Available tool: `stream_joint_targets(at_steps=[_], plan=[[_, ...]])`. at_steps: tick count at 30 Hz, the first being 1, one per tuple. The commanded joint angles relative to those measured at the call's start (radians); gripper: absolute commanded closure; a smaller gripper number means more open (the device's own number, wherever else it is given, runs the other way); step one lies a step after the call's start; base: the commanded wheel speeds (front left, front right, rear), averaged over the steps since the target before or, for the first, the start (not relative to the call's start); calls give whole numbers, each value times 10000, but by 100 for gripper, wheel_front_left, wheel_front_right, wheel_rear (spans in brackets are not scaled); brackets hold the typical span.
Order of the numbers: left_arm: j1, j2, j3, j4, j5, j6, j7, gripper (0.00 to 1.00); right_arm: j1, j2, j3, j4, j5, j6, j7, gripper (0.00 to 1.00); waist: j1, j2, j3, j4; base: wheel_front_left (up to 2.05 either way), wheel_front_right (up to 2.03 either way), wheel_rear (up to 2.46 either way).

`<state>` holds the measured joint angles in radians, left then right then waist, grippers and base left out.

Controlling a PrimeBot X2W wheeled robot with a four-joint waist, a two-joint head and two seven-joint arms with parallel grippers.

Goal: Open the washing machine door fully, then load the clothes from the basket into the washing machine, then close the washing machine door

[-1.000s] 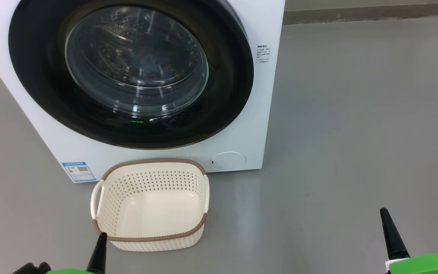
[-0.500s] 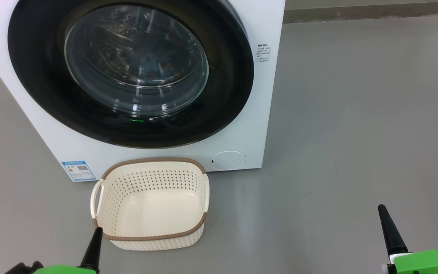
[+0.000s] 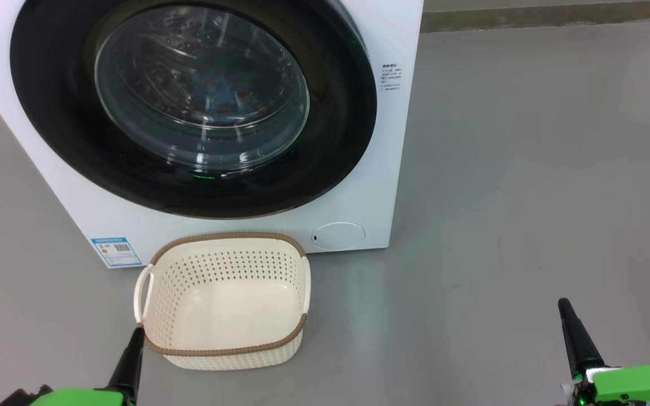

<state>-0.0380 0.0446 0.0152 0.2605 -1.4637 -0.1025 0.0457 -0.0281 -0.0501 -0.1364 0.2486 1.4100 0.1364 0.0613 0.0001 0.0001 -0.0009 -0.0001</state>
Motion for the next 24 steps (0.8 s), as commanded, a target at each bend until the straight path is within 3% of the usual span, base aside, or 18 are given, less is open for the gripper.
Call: stream_joint_targets(at_steps=[1, 15, 24], plan=[[-498, 184, 404, -185, -271, -98, 106, 100, -569, -35, 204, -208, 420, -50, 110, 100, 0, -1, 4, 1, 0, 0, 0], [-684, 192, 801, -158, -1602, -282, 527, 100, -798, -1, 222, -39, 1982, -57, 523, 100, -1, -1, 40, 2, 0, 0, 0], [-686, 175, 825, -157, -1582, -282, 546, 100, -798, -1, 223, -39, 1983, -57, 522, 100, -1, -1, 40, 2, 0, 0, 0]])
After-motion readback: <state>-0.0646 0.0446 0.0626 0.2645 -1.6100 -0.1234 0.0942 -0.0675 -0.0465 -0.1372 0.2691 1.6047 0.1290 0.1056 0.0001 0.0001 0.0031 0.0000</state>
